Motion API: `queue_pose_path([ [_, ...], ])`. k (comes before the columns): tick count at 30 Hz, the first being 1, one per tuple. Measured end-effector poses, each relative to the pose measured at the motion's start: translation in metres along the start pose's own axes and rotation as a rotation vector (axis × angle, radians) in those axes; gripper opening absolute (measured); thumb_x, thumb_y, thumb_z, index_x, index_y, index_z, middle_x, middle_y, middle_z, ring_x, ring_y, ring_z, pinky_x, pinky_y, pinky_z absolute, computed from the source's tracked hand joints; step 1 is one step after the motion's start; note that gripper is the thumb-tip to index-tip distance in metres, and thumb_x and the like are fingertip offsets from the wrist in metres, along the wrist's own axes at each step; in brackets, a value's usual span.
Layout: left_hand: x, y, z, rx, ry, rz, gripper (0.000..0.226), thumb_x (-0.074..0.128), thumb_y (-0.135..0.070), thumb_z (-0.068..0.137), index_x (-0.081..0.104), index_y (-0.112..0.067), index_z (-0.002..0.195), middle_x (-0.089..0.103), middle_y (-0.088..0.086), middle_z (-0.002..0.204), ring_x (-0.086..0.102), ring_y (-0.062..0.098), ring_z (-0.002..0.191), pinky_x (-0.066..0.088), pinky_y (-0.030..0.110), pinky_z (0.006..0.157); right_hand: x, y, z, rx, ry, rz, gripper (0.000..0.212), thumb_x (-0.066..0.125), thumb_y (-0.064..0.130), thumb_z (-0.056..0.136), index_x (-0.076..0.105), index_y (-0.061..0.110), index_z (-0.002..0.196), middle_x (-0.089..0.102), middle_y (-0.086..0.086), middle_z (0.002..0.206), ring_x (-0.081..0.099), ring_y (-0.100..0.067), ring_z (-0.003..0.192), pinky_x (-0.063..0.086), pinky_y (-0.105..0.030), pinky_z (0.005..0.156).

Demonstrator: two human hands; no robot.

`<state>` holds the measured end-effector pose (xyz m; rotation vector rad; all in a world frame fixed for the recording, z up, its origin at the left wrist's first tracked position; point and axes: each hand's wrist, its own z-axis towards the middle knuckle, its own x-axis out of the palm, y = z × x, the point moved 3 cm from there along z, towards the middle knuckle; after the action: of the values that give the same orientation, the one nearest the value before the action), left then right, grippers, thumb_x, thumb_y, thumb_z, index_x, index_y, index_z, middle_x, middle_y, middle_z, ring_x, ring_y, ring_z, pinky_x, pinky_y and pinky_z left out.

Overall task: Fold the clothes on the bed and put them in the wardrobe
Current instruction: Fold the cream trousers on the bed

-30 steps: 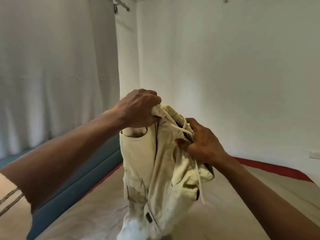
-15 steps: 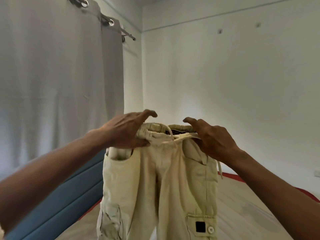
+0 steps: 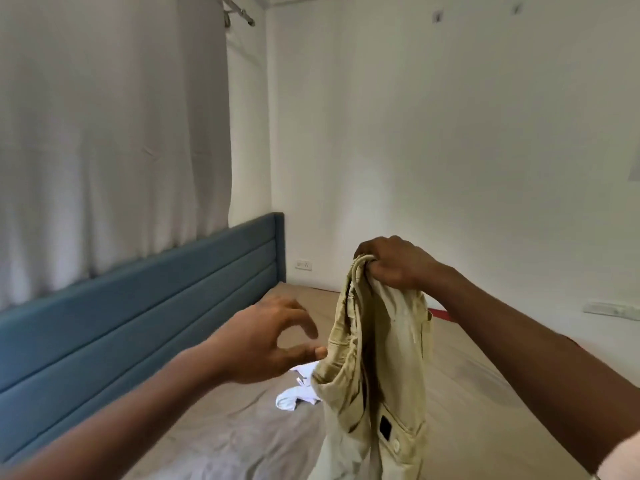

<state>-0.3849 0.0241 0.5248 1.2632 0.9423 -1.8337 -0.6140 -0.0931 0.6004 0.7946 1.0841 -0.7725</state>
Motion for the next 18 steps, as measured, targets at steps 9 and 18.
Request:
queue_pose_path([
  [9,0.061,-0.004,0.027,-0.060,-0.274,-0.194,0.076,0.057,-0.075,0.088,0.028,-0.045,0.151,0.021,-0.014,0.163,0.041,0.015,0.141,0.039,0.032,0.110,-0.026,-0.001,0.009,0.118,-0.191,0.273,0.035,0.050,0.018,0.090,0.071,0.035,0.112,0.070,0.006,0.119,0.061,-0.020,0.110,0.051,-0.039,0.095],
  [18,0.057,-0.014,0.054,0.088,-0.254,-0.123,0.103,0.063,-0.067,0.089,-0.009,-0.044,0.160,-0.005,-0.009,0.173,0.026,0.010,0.148,0.036,0.033,0.118,-0.030,-0.030,-0.003,0.274,-0.332,0.629,0.034,0.048,0.010,0.086,0.074,0.031,0.095,0.072,0.006,0.104,0.065,-0.018,0.102,0.056,-0.040,0.091],
])
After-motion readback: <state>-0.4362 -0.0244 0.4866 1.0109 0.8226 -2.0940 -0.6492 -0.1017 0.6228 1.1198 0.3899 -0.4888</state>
